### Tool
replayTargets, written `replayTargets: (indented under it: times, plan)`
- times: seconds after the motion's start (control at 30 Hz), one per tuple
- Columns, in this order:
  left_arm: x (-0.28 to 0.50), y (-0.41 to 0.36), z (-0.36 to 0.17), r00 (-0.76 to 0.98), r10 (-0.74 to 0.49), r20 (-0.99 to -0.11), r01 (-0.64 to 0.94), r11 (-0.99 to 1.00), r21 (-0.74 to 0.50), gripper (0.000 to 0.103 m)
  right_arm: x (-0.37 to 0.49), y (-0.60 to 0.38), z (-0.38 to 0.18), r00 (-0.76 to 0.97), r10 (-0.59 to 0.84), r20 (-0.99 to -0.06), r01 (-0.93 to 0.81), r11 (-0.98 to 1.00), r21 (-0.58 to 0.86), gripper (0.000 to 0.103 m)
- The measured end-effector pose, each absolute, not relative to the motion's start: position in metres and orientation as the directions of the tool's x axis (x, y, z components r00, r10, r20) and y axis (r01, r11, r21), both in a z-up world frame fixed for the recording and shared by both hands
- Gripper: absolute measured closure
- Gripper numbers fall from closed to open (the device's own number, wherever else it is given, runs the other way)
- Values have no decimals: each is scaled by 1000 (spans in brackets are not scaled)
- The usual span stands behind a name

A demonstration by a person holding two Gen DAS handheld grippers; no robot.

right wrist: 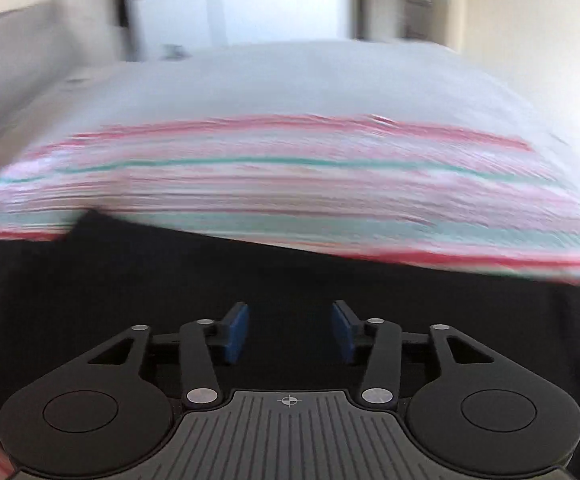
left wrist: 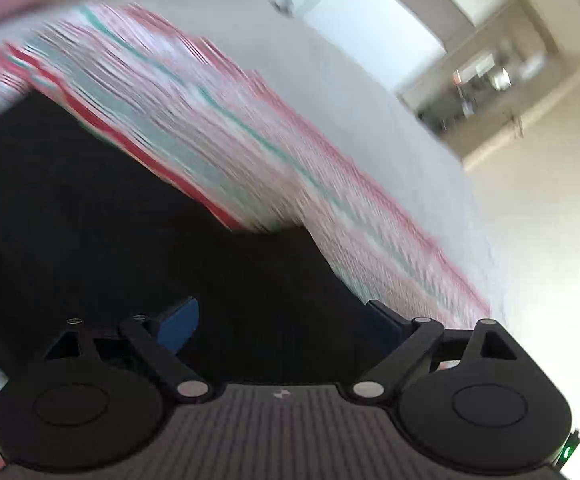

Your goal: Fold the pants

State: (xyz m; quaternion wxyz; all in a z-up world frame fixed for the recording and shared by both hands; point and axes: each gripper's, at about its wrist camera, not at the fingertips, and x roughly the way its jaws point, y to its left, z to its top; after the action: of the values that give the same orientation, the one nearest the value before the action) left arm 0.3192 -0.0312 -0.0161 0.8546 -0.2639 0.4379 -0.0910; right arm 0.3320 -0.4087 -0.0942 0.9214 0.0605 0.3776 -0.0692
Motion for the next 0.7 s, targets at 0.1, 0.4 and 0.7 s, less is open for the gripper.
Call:
replayTargets:
  times: [0.1, 0.4, 0.7]
  plan:
    - [321, -78, -56, 530, -352, -771, 35, 918, -395, 11, 323, -478, -115, 630, -196, -752, 350, 935, 50, 57]
    - [325, -94, -95, 472, -320, -821, 70, 942, -327, 10, 259, -639, -155, 594, -430, -680, 648, 757, 86, 90]
    - [328, -82, -89, 449, -384, -807, 11, 905, -425, 10, 217, -668, -129, 368, -681, -633, 862, 505, -42, 72]
